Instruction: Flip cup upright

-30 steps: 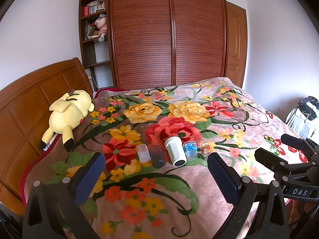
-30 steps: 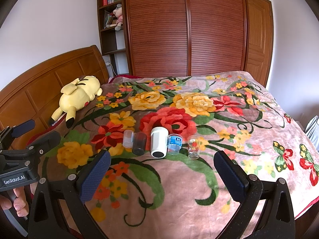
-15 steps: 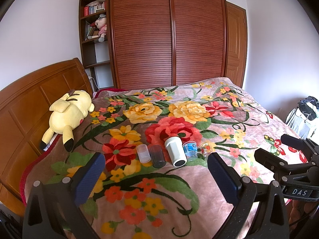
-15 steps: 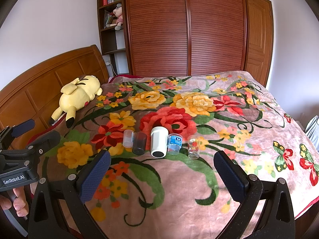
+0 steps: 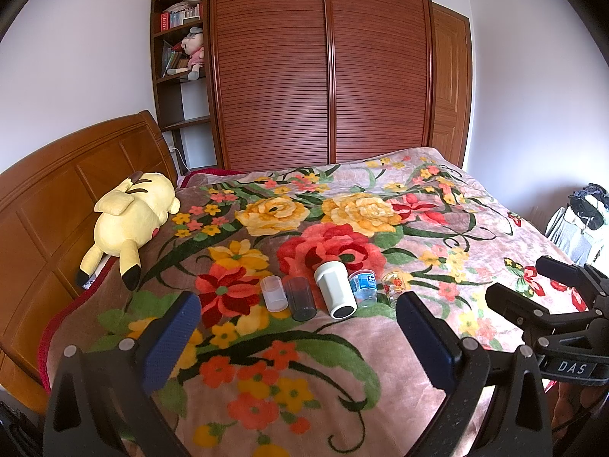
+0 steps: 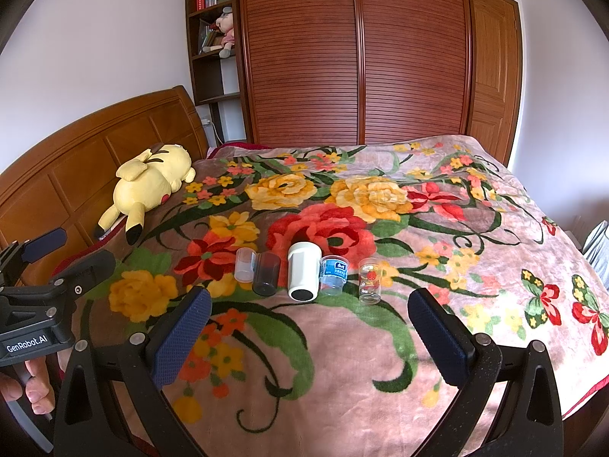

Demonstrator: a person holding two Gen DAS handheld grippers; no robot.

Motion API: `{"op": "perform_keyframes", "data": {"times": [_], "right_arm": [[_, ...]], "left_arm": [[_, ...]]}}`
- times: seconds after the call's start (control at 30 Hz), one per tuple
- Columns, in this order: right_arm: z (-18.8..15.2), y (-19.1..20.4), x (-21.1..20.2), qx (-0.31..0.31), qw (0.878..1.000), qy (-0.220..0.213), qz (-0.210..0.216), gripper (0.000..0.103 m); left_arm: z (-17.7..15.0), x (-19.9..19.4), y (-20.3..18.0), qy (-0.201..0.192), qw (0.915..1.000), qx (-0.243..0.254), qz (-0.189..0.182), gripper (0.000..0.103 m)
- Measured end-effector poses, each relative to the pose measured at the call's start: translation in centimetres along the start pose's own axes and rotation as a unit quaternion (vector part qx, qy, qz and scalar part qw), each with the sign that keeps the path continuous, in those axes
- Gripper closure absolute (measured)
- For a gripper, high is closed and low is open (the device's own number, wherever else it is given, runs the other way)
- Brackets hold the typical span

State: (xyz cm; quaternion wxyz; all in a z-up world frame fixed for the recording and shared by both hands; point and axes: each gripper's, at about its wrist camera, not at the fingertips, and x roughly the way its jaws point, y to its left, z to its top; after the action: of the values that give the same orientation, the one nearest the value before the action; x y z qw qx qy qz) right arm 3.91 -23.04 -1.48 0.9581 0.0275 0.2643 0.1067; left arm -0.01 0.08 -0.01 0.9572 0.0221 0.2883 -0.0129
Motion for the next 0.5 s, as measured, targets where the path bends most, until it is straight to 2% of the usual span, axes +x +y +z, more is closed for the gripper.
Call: {"op": "perform_keyframes", "data": {"times": [0.5], "right_arm": [[-0.10, 0.13, 0.01, 0.000, 1.000, 0.001, 0.000, 0.000]], "left_arm": [[0.00, 0.00, -0.01, 0.001, 1.0000, 0.001, 0.000, 0.000]]}}
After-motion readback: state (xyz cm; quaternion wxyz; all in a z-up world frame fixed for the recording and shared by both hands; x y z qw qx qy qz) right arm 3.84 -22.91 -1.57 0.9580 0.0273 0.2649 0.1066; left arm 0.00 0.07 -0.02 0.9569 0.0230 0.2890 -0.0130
